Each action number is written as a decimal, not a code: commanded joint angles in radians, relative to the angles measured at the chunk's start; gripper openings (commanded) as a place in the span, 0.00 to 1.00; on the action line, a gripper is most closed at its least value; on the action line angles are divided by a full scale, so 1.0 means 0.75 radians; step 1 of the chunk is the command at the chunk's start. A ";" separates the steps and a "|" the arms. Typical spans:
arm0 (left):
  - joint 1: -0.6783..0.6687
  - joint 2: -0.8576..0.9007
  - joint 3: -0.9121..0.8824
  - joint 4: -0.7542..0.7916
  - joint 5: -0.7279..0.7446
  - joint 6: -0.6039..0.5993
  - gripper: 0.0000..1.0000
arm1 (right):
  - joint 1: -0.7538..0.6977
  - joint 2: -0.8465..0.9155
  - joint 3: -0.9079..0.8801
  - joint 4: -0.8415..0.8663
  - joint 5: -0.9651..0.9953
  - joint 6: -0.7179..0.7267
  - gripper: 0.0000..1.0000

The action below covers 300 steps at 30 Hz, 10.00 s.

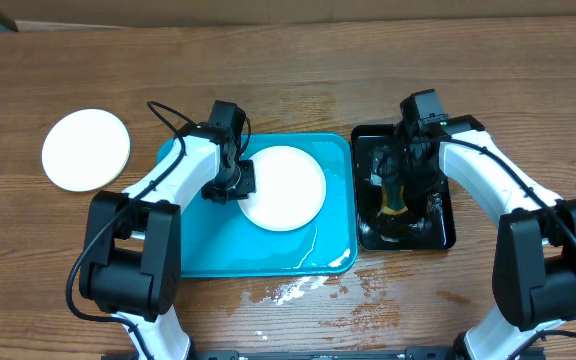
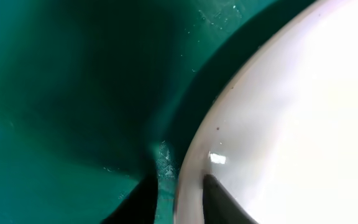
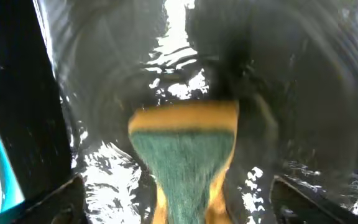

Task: Clean dirty plates on tray and stack at the side
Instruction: 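Carry sponge right into the black tray and release it, then lift white plate off teal tray with left gripper, tilting it up, then swing raised white plate over the trays toward the left side, then lower white plate onto the plate stack at left with left gripper, then release plate and raise left gripper away from the stack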

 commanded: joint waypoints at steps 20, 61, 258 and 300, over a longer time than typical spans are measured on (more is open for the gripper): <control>-0.011 -0.067 0.038 0.005 -0.134 0.020 0.04 | 0.007 -0.013 -0.141 0.043 0.051 0.000 0.85; -0.346 -0.132 0.649 -0.058 -0.323 0.011 0.04 | -0.558 -0.014 0.356 -0.446 -0.344 0.004 1.00; 1.151 -0.119 -0.128 0.154 -0.093 -0.139 0.16 | -0.585 -0.014 0.356 -0.263 -0.345 0.004 1.00; 0.545 -0.100 0.410 0.283 -0.452 0.099 0.04 | -0.585 -0.014 0.356 -0.263 -0.344 0.004 1.00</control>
